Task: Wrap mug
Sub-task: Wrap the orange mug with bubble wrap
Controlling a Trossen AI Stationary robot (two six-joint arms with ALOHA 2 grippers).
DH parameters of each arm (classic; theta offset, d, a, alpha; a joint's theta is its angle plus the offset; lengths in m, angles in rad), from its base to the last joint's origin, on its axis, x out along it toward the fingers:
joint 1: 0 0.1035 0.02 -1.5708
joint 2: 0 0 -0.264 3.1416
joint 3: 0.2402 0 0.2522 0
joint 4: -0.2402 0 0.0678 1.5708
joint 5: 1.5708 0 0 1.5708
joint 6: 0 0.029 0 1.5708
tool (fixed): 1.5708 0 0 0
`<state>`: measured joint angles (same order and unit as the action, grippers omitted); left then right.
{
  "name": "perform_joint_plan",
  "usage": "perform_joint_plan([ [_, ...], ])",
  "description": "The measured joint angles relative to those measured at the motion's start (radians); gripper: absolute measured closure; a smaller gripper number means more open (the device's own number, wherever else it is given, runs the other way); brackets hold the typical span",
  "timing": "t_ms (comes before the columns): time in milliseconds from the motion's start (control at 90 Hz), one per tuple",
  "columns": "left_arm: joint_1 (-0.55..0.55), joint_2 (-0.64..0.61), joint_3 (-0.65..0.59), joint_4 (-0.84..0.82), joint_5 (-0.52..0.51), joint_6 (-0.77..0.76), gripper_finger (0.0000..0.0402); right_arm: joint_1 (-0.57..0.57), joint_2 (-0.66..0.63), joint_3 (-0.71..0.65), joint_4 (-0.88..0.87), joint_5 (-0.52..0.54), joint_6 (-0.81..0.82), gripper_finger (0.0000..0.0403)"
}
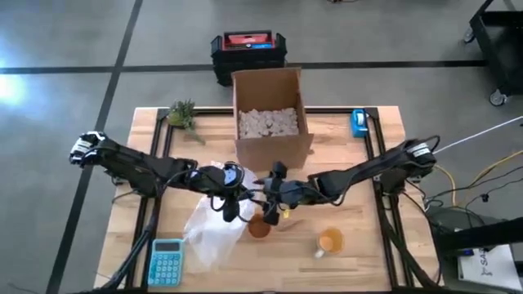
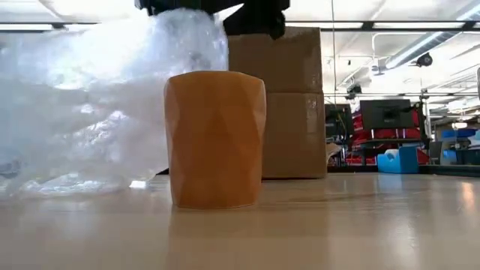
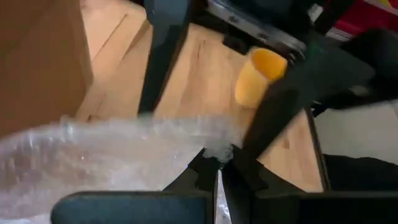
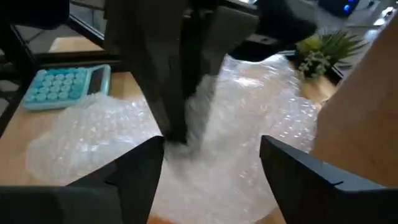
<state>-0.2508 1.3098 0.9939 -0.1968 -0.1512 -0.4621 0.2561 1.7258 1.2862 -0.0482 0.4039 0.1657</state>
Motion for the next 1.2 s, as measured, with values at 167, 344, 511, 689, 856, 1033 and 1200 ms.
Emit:
perform_joint_plan([
  [167, 0.000, -0.007, 0.000, 0.021, -0.001, 0.013, 0.0401, 0.000, 0.011, 0.017, -0.023, 0.006, -0.069, 0.0237],
  [344, 0.000, -0.042, 0.002, -0.036, 0.012, 0.006, 0.0402, -0.001, -0.042, 0.059, -0.219, 0.008, -0.149, 0.0387],
  [511, -0.006, -0.107, 0.003, -0.191, 0.047, -0.056, 0.0401, 0.000, -0.135, 0.069, -0.484, 0.039, -0.079, 0.0391],
  [689, -0.010, -0.118, -0.029, -0.309, 0.013, -0.117, 0.0401, 0.003, -0.211, 0.033, -0.683, 0.057, 0.051, 0.0397],
  [856, -0.005, -0.048, -0.125, -0.067, -0.068, -0.078, 0.0401, 0.008, -0.233, -0.015, -0.672, 0.055, 0.069, 0.0401],
  [1033, 0.011, 0.084, -0.216, 0.258, -0.176, 0.008, 0.0401, 0.023, -0.233, -0.045, -0.643, 0.052, 0.069, 0.0401],
  [1200, 0.017, 0.192, -0.229, 0.091, -0.218, -0.065, 0.0401, 0.068, -0.236, -0.046, -0.658, 0.050, 0.070, 0.0402],
])
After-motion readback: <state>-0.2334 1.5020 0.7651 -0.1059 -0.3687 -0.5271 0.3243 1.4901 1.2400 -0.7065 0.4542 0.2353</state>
